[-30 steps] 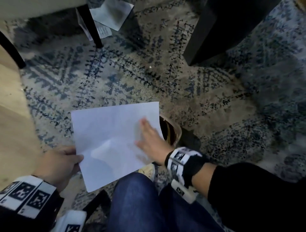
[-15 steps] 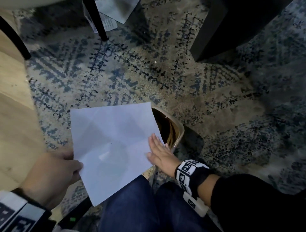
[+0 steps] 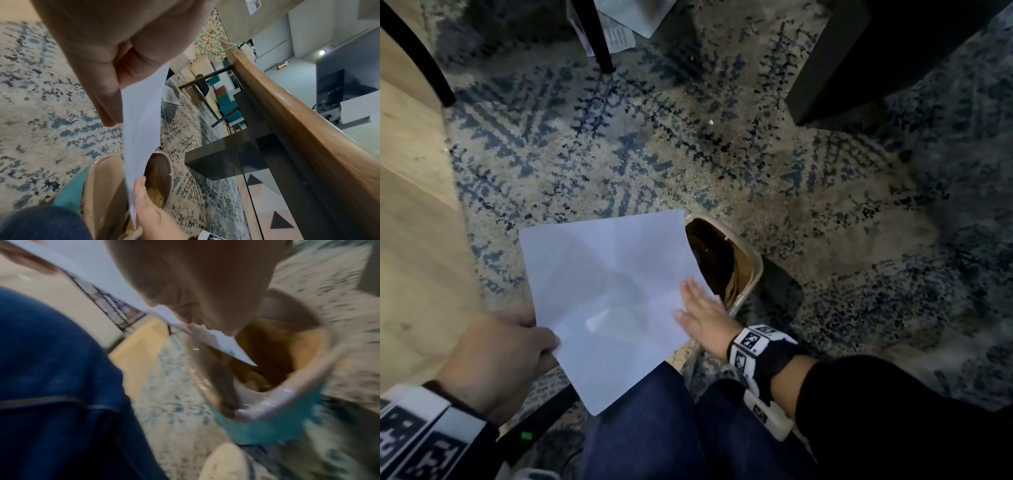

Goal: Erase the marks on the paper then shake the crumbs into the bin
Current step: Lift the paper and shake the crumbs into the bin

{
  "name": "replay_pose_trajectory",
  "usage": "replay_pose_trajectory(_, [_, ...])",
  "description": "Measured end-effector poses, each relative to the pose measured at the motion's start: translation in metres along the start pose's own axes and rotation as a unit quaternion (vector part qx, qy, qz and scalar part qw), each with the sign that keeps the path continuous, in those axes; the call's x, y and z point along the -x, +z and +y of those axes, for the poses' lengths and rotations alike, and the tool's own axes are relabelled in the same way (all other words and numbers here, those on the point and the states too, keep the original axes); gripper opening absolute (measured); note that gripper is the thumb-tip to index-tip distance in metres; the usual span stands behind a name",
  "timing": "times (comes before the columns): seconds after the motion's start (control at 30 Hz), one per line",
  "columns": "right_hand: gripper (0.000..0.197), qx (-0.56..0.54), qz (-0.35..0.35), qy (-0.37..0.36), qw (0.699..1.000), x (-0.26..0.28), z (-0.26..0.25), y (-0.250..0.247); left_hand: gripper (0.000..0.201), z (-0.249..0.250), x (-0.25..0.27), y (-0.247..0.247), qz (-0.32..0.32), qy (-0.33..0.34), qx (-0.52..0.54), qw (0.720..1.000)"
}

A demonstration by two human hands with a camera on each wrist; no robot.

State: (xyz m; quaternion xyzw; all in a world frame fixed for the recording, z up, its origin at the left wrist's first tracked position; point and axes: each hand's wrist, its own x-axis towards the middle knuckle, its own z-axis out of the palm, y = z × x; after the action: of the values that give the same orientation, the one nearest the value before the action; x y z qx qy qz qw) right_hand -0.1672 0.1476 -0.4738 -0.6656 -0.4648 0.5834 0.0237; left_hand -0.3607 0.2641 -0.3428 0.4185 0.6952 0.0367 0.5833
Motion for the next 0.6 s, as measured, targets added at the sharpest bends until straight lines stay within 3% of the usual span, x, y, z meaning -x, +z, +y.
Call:
replay_pose_trajectory(0.07, [0.062, -0.007, 0.025, 0.019, 0.999, 0.001, 0.005, -0.007, 0.032, 0.003, 0.005, 0.002, -0.013, -0.003, 0.027, 1.0])
replay_pose_trajectory(0.23, [0.063, -0.004, 0.033, -0.197, 0.98, 0.026, -0.057, -0.005, 0.038, 0.009, 0.013, 0.017, -0.03, 0.004, 0.064, 0.997])
replay_pose_trajectory(0.3, [0.061, 0.014, 0.016, -0.245, 0.969, 0.026, -0.068, 0.004, 0.039, 0.008, 0.013, 0.02, -0.035, 0.012, 0.06, 0.998])
replay_pose_trajectory(0.37, [0.06, 0.002, 0.003, -0.207, 0.978, 0.015, -0.054, 0.008, 0.039, 0.007, 0.014, 0.023, -0.034, 0.014, 0.054, 0.998])
replay_pose_trajectory(0.47, [0.061, -0.017, 0.027, -0.046, 0.998, -0.004, -0.015, -0.001, 0.042, 0.005, 0.016, 0.022, -0.037, 0.014, 0.056, 0.998])
replay_pose_trajectory(0.5, [0.061, -0.018, 0.049, -0.033, 0.998, -0.004, -0.01, -0.005, 0.043, 0.004, 0.015, 0.022, -0.041, 0.014, 0.058, 0.997])
replay_pose_trajectory(0.53, [0.063, -0.025, 0.064, -0.054, 0.996, -0.002, -0.013, -0.006, 0.043, 0.002, 0.015, 0.022, -0.044, 0.015, 0.06, 0.997])
replay_pose_trajectory(0.6, [0.064, -0.043, 0.064, -0.167, 0.983, 0.011, -0.039, -0.005, 0.044, 0.001, 0.015, 0.024, -0.053, 0.017, 0.064, 0.996])
